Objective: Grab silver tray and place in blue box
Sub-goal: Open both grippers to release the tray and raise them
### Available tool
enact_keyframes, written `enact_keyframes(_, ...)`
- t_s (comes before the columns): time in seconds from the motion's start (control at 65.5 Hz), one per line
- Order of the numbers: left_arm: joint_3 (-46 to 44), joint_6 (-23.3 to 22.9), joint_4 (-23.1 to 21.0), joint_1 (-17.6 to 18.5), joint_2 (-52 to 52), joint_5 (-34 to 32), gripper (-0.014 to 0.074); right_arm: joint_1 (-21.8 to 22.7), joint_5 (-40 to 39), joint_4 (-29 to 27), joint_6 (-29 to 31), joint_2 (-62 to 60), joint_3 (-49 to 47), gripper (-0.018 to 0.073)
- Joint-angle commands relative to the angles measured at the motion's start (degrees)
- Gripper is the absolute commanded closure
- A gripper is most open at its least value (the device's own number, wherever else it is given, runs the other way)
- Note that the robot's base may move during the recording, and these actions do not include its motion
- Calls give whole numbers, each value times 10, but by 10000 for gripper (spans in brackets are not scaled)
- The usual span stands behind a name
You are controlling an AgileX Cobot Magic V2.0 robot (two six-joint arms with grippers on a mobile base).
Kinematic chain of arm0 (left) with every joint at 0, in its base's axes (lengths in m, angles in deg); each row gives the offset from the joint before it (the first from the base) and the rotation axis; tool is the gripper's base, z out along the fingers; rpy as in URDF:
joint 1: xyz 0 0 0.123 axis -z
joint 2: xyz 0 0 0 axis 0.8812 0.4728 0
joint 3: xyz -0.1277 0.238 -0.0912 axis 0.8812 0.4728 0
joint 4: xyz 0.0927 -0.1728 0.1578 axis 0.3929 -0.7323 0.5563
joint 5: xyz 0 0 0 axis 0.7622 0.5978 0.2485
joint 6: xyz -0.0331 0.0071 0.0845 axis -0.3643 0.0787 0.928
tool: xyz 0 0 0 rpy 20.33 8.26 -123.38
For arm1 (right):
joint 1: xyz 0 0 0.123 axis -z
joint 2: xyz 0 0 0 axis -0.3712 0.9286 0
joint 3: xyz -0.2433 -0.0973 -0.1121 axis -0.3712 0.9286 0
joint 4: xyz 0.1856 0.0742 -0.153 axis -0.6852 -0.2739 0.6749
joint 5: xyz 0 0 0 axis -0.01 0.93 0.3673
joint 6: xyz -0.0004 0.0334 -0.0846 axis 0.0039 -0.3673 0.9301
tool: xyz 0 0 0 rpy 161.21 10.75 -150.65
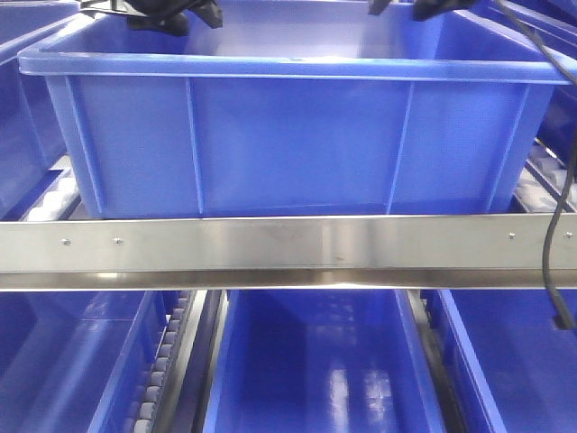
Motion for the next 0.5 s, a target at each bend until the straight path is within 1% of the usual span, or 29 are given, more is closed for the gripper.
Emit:
enact_keyframes(0.0, -23, -4, -2, -3, -35, -42, 377, 6, -42, 4, 3, -33, -23, 71)
enact_keyframes(0.046, -23, -4, -2, -3, -35, -43, 384, 3, -42, 4, 3, -33, -23, 76)
enact_keyframes(0.076, -23, -4, -2, -3, -35, -44, 395, 2, -42, 4, 3, -33, -23, 96)
enact_keyframes(0.122, -23, -4, -2, -3, -37, -42, 449, -2, -41, 4, 3, -35, -23, 154)
enact_keyframes(0.214, -23, -4, -2, -2, -43, -34, 638, -5, -35, 4, 3, -40, -23, 412)
enact_keyframes(0.229, -23, -4, -2, -2, -43, -34, 684, -6, -35, 4, 3, -40, -23, 452)
enact_keyframes(0.244, -23, -4, -2, -2, -43, -39, 710, -6, -37, 4, 3, -40, -23, 512)
enact_keyframes(0.259, -23, -4, -1, -2, -43, -42, 706, -6, -38, 4, 3, -40, -23, 533)
enact_keyframes(0.29, -23, -4, -1, -3, -43, -53, 683, -6, -44, 4, 3, -39, -23, 484)
enact_keyframes(0.321, -23, -4, -1, -5, -43, -66, 682, -6, -52, 4, 3, -38, -23, 467)
enact_keyframes(0.382, -23, -4, -1, -5, -47, -76, 687, -6, -61, 4, 3, -38, -23, 470)
enact_keyframes(0.488, -23, -4, -1, -5, -64, -73, 692, -6, -66, 4, 3, -48, -23, 482)
